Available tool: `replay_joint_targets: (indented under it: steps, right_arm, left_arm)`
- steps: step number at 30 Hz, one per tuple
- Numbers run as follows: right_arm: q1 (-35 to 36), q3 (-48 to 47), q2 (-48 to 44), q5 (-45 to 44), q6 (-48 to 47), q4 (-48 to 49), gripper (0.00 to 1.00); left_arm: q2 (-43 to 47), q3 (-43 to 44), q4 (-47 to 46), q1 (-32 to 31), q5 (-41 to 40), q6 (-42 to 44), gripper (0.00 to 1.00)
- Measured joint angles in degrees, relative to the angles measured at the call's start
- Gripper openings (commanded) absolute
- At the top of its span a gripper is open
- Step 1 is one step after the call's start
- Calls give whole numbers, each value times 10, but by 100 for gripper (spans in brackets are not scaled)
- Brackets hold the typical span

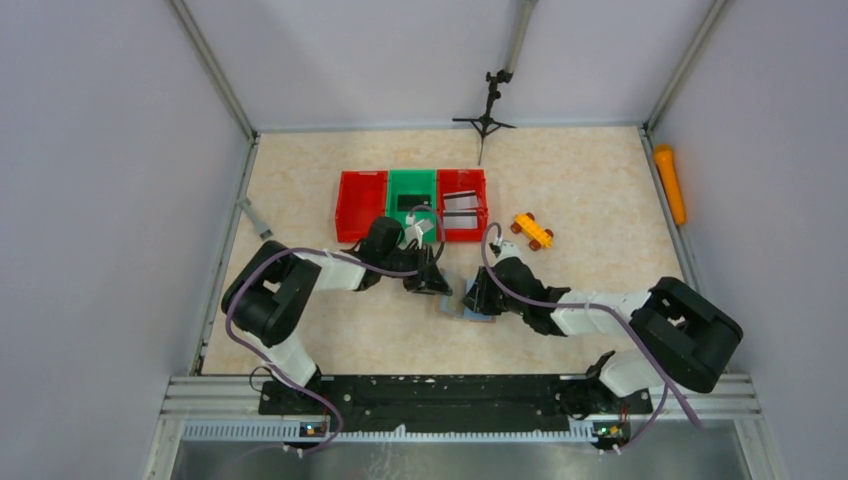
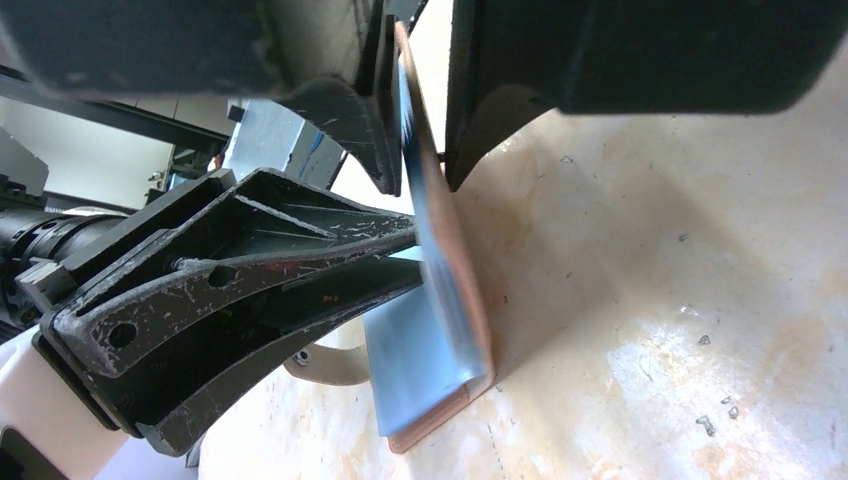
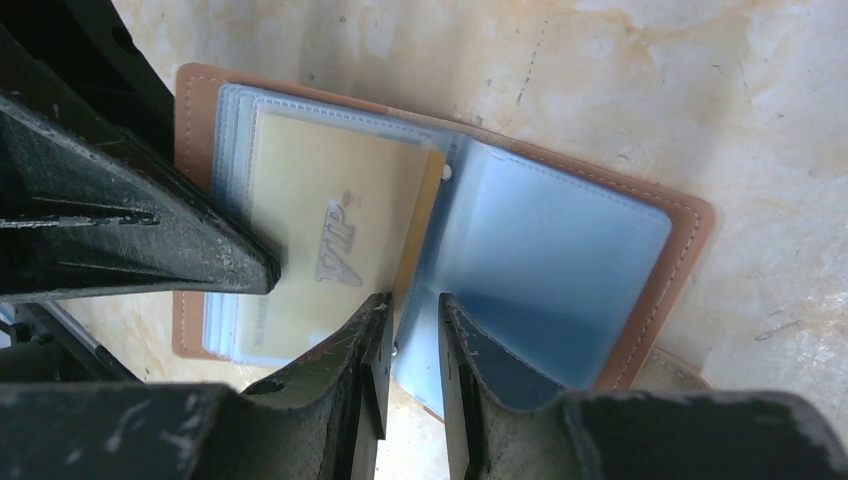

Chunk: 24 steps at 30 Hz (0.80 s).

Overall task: Take the credit cards out of the card holder
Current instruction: Remove the credit card from the card holder.

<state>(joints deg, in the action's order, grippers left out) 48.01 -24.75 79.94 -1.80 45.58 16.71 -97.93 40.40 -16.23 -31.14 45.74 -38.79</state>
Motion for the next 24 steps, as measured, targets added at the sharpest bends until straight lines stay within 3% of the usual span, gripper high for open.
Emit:
replay_joint_targets:
  steps: [3, 9, 17, 24]
  right_arm:
    - [0, -1, 4, 1, 0, 4, 25]
    - [0, -1, 4, 1, 0, 4, 25]
    - [0, -1, 4, 0, -1, 4, 24]
    - [0, -1, 4, 0, 0, 4, 24]
  left_arm:
    - [0, 0, 0, 0, 0, 0, 33]
    - [0, 0, -7, 0, 3, -1, 29]
    - [3, -1, -14, 0, 4, -1, 34]
    - [12, -5, -22, 0, 5, -2, 28]
